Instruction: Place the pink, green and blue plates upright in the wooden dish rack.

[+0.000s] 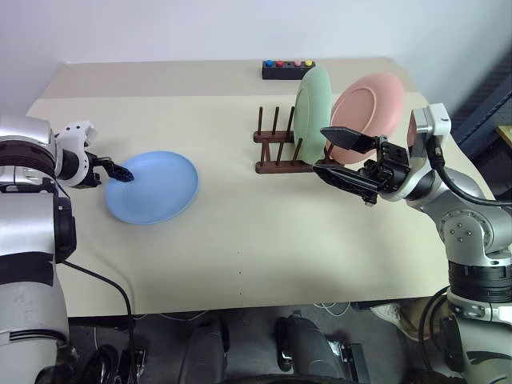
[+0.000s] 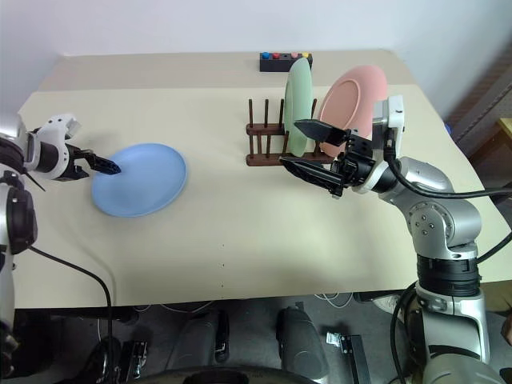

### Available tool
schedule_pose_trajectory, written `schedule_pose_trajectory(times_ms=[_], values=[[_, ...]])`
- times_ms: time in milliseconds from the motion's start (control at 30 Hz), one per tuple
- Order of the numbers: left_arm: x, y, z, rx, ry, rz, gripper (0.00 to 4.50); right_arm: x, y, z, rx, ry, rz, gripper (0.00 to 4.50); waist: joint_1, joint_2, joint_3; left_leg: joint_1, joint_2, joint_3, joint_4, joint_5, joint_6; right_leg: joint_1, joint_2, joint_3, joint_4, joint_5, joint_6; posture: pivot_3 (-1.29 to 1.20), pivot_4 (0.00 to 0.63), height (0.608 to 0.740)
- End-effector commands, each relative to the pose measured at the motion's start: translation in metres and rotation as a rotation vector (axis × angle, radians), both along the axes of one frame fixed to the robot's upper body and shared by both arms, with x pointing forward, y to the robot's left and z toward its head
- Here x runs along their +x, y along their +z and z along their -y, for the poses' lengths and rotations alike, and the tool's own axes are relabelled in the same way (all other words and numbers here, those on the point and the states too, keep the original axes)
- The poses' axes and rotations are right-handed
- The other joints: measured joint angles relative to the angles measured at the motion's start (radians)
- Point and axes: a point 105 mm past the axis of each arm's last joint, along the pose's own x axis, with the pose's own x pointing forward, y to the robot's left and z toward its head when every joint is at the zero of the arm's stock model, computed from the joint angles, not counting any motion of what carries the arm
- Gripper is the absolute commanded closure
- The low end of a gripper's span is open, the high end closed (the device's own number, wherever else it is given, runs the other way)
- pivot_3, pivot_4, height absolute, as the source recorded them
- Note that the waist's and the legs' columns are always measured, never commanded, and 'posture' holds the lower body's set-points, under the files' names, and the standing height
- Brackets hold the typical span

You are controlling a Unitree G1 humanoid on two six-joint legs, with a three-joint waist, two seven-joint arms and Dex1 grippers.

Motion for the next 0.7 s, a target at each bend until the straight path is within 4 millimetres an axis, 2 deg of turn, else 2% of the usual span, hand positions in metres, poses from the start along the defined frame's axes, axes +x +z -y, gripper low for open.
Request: schedule_pose_trajectory(times_ms=[33, 233, 700], values=[[-0.0005, -0.0001, 0.0011, -0.029, 0.017, 0.003, 1.38, -0.0029, 0.0124, 0.0061, 0.005, -0.02, 0.052, 0.0, 0.0, 0.0, 0.0, 0.0, 0.0, 0.0, 0.0, 0.0, 0.0, 0.0, 0.0, 0.0, 0.0, 0.0, 0.0, 0.0, 0.15, 0.74], [-0.0036, -0.0064, -0.0001, -0.042, 0.046, -0.02, 4.44, -0.0032, 0.0124, 0.0073, 0.003, -0.025, 0.05, 0.0, 0.0, 0.0, 0.0, 0.0, 0.0, 0.0, 0.0, 0.0, 0.0, 0.0, 0.0, 0.0, 0.0, 0.0, 0.0, 0.0, 0.15, 0.74], [-0.0051, -0.0041, 0.0013, -0.079, 0.06, -0.018, 4.44, -0.0019, 0.012, 0.0076, 0.006, -0.028, 0.046, 0.0, 0.0, 0.0, 0.0, 0.0, 0.0, 0.0, 0.002, 0.0, 0.0, 0.0, 0.0, 0.0, 0.002, 0.0, 0.0, 0.0, 0.15, 0.74]])
